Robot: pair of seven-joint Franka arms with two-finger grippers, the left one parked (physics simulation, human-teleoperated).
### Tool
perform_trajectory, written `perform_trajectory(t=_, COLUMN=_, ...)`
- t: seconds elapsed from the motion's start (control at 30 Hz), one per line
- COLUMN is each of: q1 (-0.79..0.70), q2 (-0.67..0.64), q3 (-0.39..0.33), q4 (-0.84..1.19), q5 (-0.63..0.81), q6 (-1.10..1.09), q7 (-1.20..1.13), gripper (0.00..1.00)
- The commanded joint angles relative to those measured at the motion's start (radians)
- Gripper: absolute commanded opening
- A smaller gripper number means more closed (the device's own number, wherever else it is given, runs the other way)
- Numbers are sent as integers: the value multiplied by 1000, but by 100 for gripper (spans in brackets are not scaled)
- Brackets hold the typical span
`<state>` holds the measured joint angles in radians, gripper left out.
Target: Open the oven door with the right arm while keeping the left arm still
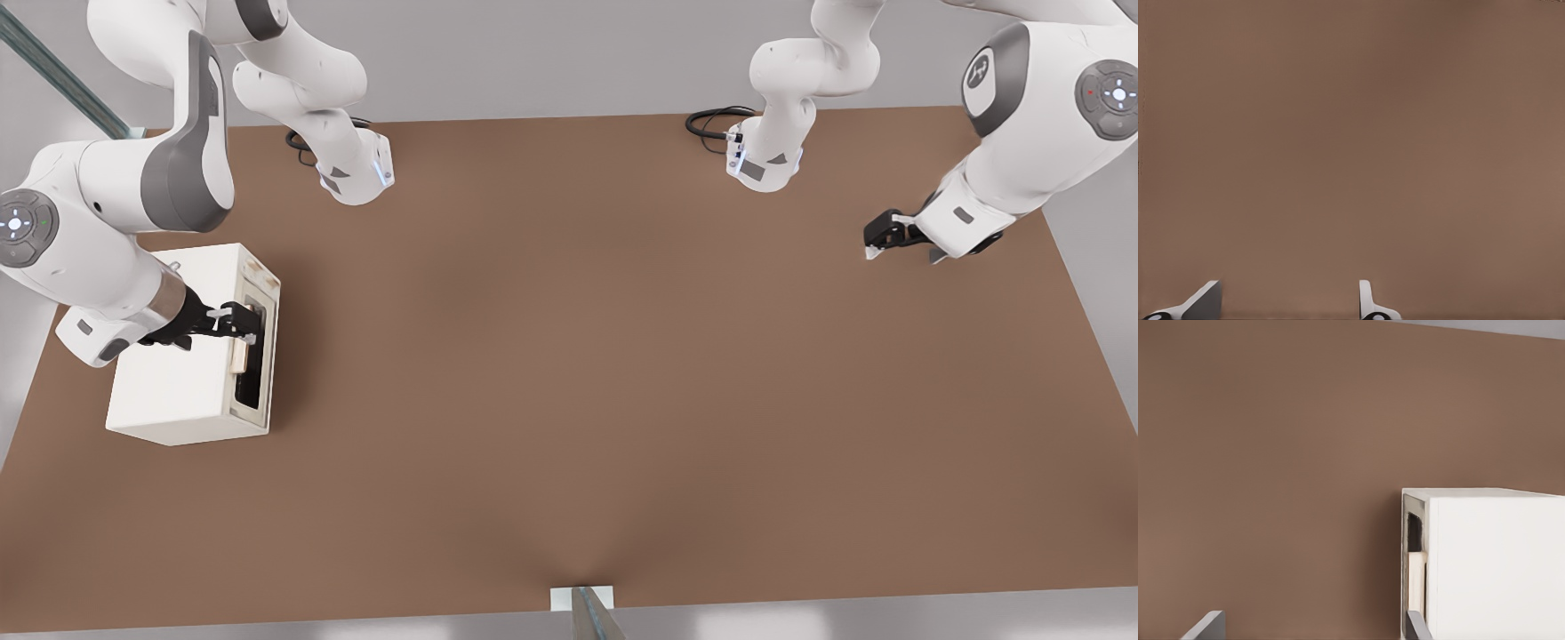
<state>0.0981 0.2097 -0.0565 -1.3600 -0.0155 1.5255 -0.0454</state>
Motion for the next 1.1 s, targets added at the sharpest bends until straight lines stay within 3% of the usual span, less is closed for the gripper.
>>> perform_trajectory(t=0.0, q1=0, q2=-1, q3=0, q4=-1, q5=0, q6=-2, q7=-10, gripper=100)
perform_trajectory(t=0.07, q1=9, q2=62, q3=0, q4=-51, q5=-53, q6=-4, q7=-1, gripper=100)
perform_trajectory(t=0.1, q1=31, q2=135, q3=0, q4=-48, q5=-106, q6=1, q7=24, gripper=31)
perform_trajectory(t=0.13, q1=60, q2=189, q3=0, q4=-38, q5=-190, q6=7, q7=19, gripper=21)
perform_trajectory(t=0.2, q1=144, q2=211, q3=18, q4=-44, q5=-532, q6=-60, q7=10, gripper=21)
perform_trajectory(t=0.23, q1=186, q2=212, q3=61, q4=-85, q5=-667, q6=-130, q7=24, gripper=21)
perform_trajectory(t=0.3, q1=224, q2=255, q3=63, q4=-159, q5=-796, q6=-179, q7=186, gripper=21)
perform_trajectory(t=0.4, q1=255, q2=309, q3=-23, q4=-148, q5=-847, q6=-145, q7=320, gripper=21)
perform_trajectory(t=0.57, q1=284, q2=386, q3=-48, q4=-90, q5=-840, q6=-143, q7=423, gripper=21)
perform_trajectory(t=0.63, q1=316, q2=289, q3=-46, q4=-237, q5=-842, q6=-142, q7=486, gripper=21)
perform_trajectory(t=0.83, q1=302, q2=212, q3=-57, q4=-409, q5=-845, q6=-70, q7=558, gripper=21)
perform_trajectory(t=1.07, q1=299, q2=224, q3=-88, q4=-479, q5=-854, q6=73, q7=659, gripper=21)
